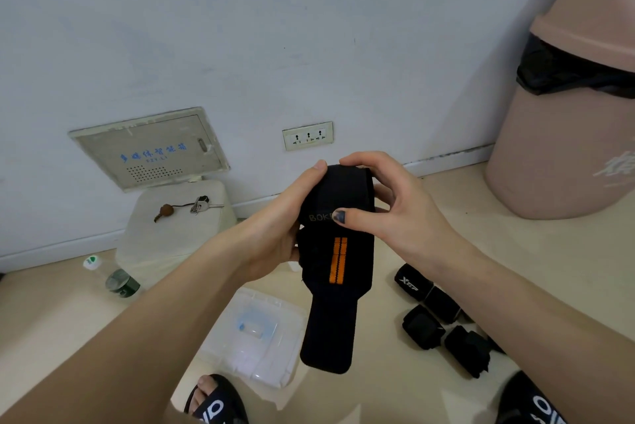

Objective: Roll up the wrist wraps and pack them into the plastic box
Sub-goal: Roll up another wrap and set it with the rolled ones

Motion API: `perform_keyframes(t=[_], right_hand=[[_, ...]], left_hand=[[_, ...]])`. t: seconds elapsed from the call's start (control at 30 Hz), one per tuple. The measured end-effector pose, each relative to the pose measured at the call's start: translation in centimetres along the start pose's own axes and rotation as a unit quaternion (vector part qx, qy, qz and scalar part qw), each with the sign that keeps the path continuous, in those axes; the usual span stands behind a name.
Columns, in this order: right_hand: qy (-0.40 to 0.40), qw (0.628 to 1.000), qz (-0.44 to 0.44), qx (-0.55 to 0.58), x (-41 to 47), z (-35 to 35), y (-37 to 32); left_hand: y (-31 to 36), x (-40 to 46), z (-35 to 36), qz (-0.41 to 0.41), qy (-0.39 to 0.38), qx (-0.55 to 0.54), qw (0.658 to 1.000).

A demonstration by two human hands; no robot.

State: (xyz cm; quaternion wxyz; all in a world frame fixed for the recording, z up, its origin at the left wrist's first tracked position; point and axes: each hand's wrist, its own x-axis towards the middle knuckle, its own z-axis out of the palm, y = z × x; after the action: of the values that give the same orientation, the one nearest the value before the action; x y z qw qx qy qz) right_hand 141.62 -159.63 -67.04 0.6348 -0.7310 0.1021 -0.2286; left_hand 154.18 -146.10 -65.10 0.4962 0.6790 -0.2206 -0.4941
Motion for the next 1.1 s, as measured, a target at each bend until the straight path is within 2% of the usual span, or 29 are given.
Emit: perform_keyframes(t=[0.23,0.5,0.67,0.83,1.1], right_hand=[[0.006,1.000,-0.001,-0.013,0.1,0.0,0.2],[0.100,0.988,0.072,0.097,0.9,-0.9,0.6],[0.124,0.981,0.084,0.121,1.2,-1.0,0.4],[0.128,0.981,0.082,0.122,1.2,-1.0,0.3],[0.100,0.992,0.028,0.073,0.9,-0.8,0.2]], left_hand=[[0.0,0.2,0.1,0.026,0.001,-0.044,0.999],[-0.8,0.6,-1.2,-0.013,0.043,-0.126,0.991],[-0.8,0.3,-0.5,0.038,0.057,-0.104,0.992],[-0.8,0.3,-0.4,0.053,0.068,-0.087,0.992],[-0.9,0.5,-0.3,0.074,0.080,-0.078,0.991]])
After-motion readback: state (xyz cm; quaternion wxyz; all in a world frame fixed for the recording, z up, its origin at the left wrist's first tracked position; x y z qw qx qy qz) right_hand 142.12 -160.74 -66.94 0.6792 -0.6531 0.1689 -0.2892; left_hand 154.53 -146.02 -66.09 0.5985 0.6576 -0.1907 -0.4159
